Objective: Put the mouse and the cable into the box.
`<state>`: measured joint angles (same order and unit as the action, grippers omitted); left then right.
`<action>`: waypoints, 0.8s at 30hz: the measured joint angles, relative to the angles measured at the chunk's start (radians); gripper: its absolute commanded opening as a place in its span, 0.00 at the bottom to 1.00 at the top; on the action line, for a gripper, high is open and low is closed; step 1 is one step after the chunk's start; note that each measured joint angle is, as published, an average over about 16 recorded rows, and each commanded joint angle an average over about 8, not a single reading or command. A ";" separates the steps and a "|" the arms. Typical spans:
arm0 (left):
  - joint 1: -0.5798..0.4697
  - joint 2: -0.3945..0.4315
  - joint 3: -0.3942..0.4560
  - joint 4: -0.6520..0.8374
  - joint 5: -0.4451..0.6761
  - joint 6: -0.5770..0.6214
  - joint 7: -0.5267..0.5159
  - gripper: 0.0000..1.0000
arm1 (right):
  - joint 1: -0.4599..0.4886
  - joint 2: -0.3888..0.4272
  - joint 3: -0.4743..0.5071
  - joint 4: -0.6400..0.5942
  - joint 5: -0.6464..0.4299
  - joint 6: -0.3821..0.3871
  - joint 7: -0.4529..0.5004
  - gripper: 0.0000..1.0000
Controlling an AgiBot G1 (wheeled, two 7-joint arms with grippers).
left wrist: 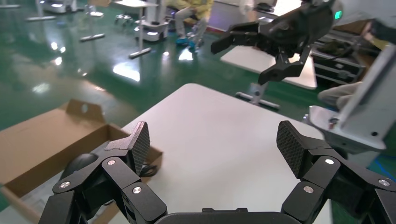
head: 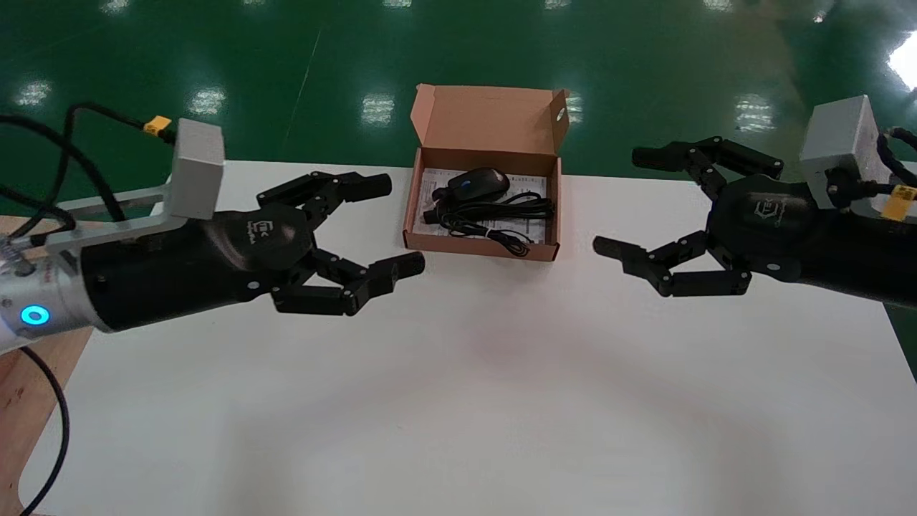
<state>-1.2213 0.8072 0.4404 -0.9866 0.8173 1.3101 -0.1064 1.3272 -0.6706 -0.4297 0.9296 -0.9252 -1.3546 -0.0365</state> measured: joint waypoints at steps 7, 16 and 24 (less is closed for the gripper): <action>0.065 -0.087 -0.071 -0.132 -0.038 0.082 -0.036 1.00 | -0.114 0.027 0.068 0.160 0.088 -0.063 0.101 1.00; 0.135 -0.180 -0.148 -0.274 -0.080 0.171 -0.073 1.00 | -0.235 0.055 0.140 0.330 0.181 -0.131 0.205 1.00; 0.159 -0.211 -0.173 -0.321 -0.095 0.201 -0.085 1.00 | -0.274 0.065 0.164 0.386 0.213 -0.153 0.235 1.00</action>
<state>-1.0626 0.5963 0.2669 -1.3074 0.7226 1.5107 -0.1918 1.0528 -0.6060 -0.2662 1.3157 -0.7123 -1.5078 0.1990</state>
